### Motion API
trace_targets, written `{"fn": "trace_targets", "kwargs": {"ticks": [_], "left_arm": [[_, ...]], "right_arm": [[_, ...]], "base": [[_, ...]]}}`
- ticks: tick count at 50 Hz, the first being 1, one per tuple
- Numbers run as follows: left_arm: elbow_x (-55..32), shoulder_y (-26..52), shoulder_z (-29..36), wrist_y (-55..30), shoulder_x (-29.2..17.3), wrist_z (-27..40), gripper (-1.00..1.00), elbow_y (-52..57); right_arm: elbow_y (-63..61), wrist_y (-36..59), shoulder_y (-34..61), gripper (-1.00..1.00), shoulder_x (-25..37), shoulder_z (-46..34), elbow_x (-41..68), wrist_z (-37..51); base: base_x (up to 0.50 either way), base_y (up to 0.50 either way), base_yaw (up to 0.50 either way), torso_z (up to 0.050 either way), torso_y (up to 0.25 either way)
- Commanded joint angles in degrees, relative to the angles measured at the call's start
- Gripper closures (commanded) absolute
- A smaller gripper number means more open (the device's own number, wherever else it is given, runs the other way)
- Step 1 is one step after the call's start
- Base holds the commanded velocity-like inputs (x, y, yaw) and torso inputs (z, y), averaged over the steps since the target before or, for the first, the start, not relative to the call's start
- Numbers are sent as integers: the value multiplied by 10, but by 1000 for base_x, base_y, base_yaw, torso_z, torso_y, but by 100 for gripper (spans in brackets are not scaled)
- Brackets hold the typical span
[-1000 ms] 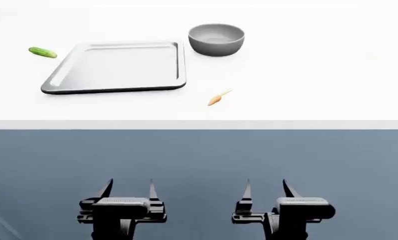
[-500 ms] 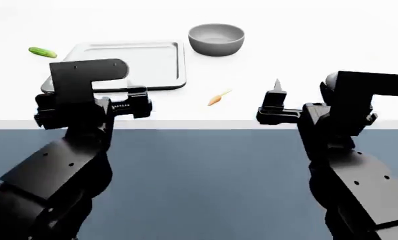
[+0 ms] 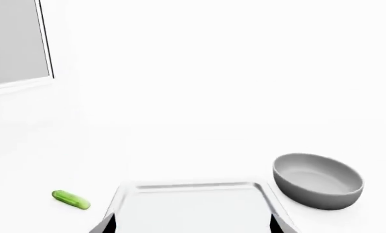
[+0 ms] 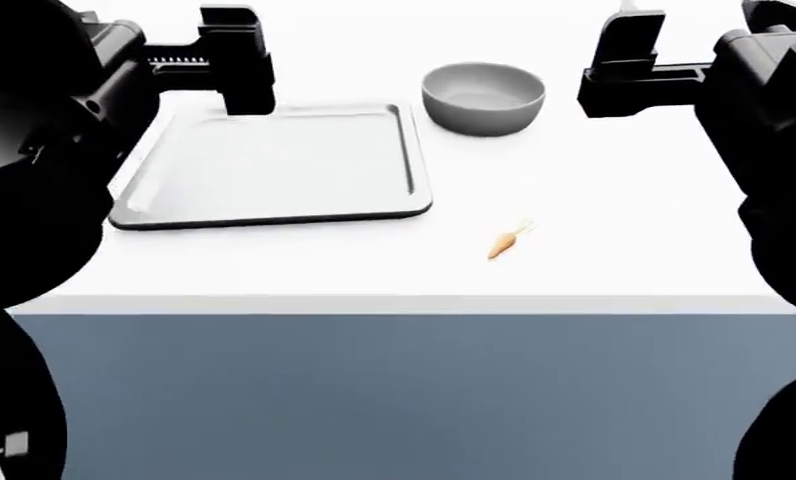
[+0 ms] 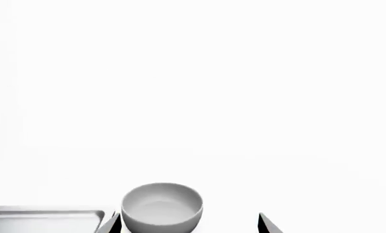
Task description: Place the two vegetables and bowl onto the tray for setting up a vegetable dip station.
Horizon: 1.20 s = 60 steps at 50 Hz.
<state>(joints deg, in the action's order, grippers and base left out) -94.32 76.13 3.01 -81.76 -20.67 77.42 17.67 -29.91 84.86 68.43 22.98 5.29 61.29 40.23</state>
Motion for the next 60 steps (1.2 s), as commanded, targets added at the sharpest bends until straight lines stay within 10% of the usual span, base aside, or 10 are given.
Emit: {"fn": "trace_targets", "kwargs": {"ticks": [1, 36, 48, 52, 56, 60], "left_arm": [[-44, 23, 6, 1, -19, 18, -100, -7], [-35, 25, 32, 30, -41, 2, -100, 0], [-32, 24, 39, 39, -46, -4, -100, 2], [-30, 23, 41, 42, -48, -5, -100, 2], [-28, 21, 43, 45, -51, -7, -100, 1], [-27, 20, 45, 47, -52, -8, -100, 1]], "right_arm": [[5, 13, 32, -100, 22, -13, 48, 29], [-1, -15, 55, -100, 43, -35, 85, 54], [66, 47, 83, -100, 32, -33, 234, 269], [113, -5, 125, -100, 71, -120, 415, 496], [64, -348, 309, -100, 294, -449, 510, 498], [-14, -644, 529, -100, 367, -793, 573, 498]], "base": [[398, 422, 0, 0, 0], [203, 339, 0, 0, 0], [42, 0, 0, 0, 1], [0, 0, 0, 0, 0], [0, 0, 0, 0, 0], [0, 0, 0, 0, 0]]}}
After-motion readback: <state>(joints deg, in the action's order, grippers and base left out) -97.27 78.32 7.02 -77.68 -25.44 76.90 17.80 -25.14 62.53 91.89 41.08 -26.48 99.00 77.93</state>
